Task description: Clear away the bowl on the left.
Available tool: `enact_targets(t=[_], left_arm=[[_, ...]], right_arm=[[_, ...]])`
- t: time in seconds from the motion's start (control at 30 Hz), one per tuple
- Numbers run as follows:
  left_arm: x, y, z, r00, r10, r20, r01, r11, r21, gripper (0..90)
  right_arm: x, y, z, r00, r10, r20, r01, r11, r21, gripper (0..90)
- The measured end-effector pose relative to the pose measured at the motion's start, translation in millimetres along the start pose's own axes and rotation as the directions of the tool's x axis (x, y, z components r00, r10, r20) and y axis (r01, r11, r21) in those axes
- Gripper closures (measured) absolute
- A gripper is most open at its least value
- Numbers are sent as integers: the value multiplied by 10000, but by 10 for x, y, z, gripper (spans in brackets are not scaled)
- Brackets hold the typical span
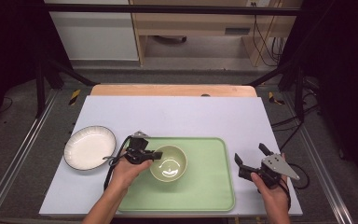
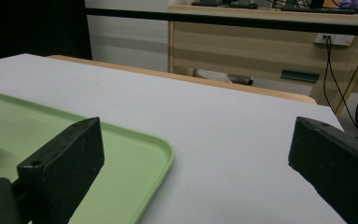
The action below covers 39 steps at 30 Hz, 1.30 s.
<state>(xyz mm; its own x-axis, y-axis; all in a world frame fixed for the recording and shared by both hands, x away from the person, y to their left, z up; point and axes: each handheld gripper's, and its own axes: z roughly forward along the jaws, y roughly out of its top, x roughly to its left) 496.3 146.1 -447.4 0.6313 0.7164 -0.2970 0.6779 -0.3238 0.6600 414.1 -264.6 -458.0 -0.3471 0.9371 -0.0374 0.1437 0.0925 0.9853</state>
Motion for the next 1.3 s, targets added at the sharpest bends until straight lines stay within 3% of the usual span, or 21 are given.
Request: enact_targets(t=[1.3], left_arm=[[26, 34, 51, 9989, -453, 116, 449, 9986, 292, 829]], right_arm=[[-12, -1, -4, 9999, 103, 27, -103, 9999, 34, 36]])
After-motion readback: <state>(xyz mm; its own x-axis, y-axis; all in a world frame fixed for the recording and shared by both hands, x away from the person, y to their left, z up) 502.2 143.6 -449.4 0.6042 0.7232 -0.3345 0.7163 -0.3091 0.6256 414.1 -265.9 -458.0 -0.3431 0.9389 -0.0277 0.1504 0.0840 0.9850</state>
